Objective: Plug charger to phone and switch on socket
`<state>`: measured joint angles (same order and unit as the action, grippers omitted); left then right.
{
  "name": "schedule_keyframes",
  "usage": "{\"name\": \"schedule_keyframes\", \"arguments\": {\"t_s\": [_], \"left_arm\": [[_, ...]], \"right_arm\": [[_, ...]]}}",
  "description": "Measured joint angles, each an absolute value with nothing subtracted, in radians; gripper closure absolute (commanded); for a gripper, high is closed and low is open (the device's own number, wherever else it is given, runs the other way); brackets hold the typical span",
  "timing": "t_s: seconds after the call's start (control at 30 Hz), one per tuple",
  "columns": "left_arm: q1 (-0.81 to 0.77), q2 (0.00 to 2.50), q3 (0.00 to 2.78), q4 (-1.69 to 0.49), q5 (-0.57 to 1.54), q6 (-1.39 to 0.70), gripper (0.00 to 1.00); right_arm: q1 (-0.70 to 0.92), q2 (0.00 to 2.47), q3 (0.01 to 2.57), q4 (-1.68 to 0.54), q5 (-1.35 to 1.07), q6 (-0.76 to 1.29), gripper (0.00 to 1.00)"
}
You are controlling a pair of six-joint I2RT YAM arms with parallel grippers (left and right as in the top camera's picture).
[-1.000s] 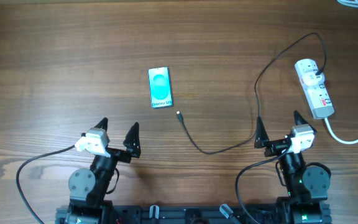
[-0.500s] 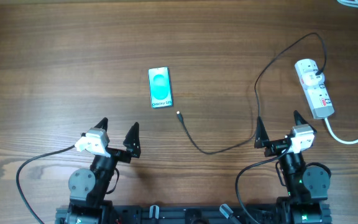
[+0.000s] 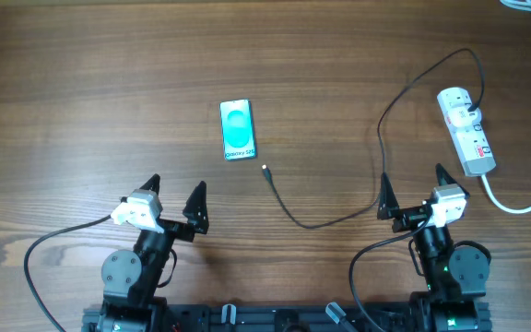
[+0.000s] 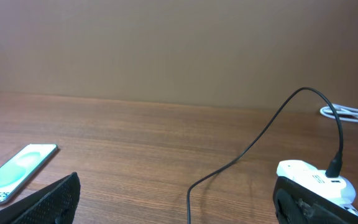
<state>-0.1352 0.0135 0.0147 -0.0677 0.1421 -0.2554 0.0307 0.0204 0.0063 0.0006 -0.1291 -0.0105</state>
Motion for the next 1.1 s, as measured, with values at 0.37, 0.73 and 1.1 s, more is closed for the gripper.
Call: {"name": "schedule_keyframes", "arguments": {"t_s": [0.37,0.73,1.1], "left_arm": [[-0.135,0.014,0.015,-0.068,0.142,-0.255,0.00],[-0.135,0.014,0.015,-0.068,0.142,-0.256,0.00],[-0.135,0.014,0.015,-0.062,0.112,-0.254,0.00]], "right_arm": [[0.031,0.020,0.006,0.001,-0.129,-0.010,0.00],[0.031,0.020,0.006,0.001,-0.129,-0.010,0.00],[0.031,0.020,0.006,0.001,-0.130,-0.010,0.00]]}}
